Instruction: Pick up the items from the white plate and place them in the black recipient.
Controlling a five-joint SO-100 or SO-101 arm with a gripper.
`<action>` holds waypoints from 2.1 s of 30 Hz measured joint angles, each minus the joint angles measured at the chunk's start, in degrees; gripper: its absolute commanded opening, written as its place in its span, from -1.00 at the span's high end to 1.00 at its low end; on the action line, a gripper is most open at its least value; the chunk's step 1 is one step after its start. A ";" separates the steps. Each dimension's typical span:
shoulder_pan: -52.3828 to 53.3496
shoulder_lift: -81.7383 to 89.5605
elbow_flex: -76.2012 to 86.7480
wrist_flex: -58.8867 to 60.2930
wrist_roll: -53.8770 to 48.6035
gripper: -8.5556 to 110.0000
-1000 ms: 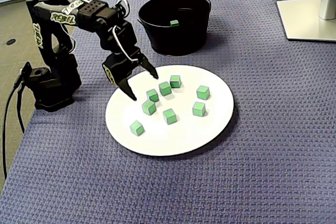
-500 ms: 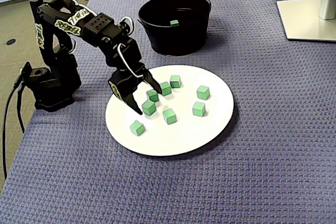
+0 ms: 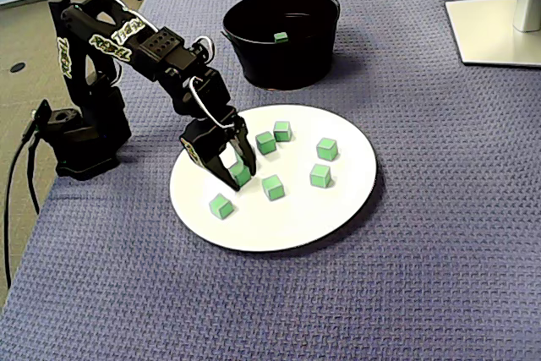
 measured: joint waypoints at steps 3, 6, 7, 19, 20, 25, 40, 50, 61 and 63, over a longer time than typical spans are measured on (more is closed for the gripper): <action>-0.44 0.62 0.53 -0.09 1.67 0.86; -0.62 1.67 0.09 3.34 4.04 0.86; -0.62 2.29 -0.44 4.48 4.92 0.86; -5.89 17.84 -29.97 29.09 26.46 0.86; -7.91 18.37 -33.66 30.85 29.36 0.86; -21.97 17.40 -50.80 35.42 44.47 0.86; -55.63 -25.05 -74.00 33.40 52.29 0.83; -55.63 -24.17 -74.00 40.52 45.53 0.38; -33.57 -9.93 -66.36 63.72 -13.10 0.34; -28.48 -8.88 -63.46 63.63 -21.45 0.34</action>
